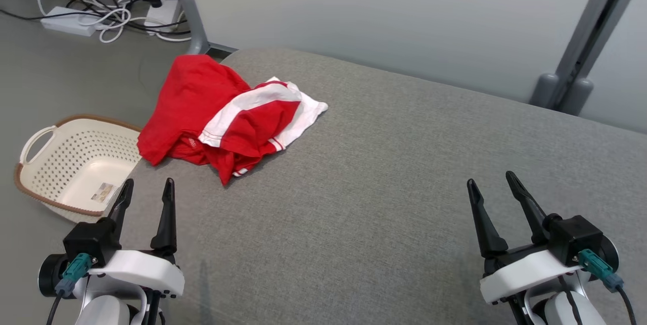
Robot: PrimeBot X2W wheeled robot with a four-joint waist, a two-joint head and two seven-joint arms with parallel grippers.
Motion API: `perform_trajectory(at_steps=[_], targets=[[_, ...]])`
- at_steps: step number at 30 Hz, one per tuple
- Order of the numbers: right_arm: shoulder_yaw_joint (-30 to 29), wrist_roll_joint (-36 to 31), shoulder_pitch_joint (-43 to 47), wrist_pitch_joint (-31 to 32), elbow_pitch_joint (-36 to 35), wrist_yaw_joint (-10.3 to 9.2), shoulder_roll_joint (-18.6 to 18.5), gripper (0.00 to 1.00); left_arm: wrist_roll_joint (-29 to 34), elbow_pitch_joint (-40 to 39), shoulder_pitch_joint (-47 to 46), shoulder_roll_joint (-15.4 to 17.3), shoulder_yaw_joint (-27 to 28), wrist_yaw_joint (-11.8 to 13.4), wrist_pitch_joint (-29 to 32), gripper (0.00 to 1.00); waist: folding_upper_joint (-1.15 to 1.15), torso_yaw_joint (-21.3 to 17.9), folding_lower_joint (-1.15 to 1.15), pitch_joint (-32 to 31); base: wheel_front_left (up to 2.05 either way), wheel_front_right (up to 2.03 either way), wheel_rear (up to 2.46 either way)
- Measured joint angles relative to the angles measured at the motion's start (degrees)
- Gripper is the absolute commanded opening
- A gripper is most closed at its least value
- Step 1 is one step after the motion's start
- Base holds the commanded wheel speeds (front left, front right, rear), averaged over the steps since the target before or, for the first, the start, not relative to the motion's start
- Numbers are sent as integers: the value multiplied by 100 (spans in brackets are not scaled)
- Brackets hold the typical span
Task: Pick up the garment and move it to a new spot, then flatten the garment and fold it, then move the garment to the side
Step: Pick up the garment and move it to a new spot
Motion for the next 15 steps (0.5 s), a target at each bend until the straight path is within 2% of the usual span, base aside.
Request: perform_trajectory(at_steps=[6,15], targets=[[34,-3,-37,0,16,0,7,100,26,-21,29,-32,35,-4,0,100,0,251,0,30,0,0,0],[49,-7,-41,0,23,1,2,100,58,0,31,-74,92,-31,0,100,0,256,0,28,0,0,0]])
